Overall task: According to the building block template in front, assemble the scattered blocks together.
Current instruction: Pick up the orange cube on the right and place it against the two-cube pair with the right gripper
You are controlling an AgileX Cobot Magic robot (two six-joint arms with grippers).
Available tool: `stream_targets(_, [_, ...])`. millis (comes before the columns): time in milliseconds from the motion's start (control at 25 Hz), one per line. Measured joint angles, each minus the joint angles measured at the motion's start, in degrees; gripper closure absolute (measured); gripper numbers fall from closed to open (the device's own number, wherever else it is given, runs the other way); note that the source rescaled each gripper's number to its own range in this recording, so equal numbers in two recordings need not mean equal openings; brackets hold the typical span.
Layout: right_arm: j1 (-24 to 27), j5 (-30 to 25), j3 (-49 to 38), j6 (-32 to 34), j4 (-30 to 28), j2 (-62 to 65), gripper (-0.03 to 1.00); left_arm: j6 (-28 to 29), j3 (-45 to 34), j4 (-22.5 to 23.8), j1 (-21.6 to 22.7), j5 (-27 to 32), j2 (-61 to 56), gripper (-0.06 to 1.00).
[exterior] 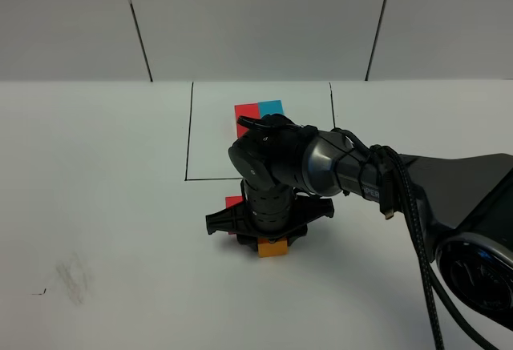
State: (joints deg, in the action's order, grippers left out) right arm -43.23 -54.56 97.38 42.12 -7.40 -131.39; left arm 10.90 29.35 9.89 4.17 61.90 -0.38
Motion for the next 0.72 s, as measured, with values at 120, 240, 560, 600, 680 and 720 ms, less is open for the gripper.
stream_targets(120, [0.25, 0.12, 0.05, 0.48, 0.45, -0.05, 0.64, 0.0, 0.0, 0.0, 0.0, 0.0, 0.0, 0.21])
stream_targets(240, [0.28, 0.12, 0.05, 0.53, 0.59, -0.05, 0.64, 0.0, 0.0, 0.0, 0.0, 0.0, 0.0, 0.21])
stream_targets(560, [0.28, 0.12, 0.05, 1.5, 0.59, -0.05, 0.64, 0.0, 0.0, 0.0, 0.0, 0.0, 0.0, 0.21])
stream_targets(600, [0.28, 0.12, 0.05, 1.56, 0.59, -0.05, 0.64, 0.0, 0.0, 0.0, 0.0, 0.0, 0.0, 0.21])
stream_targets(680, [0.32, 0.12, 0.05, 1.75, 0.59, -0.05, 0.64, 0.0, 0.0, 0.0, 0.0, 0.0, 0.0, 0.21])
stream_targets(720, [0.39, 0.12, 0.05, 1.84, 0.63, -0.05, 0.64, 0.0, 0.0, 0.0, 0.0, 0.0, 0.0, 0.21])
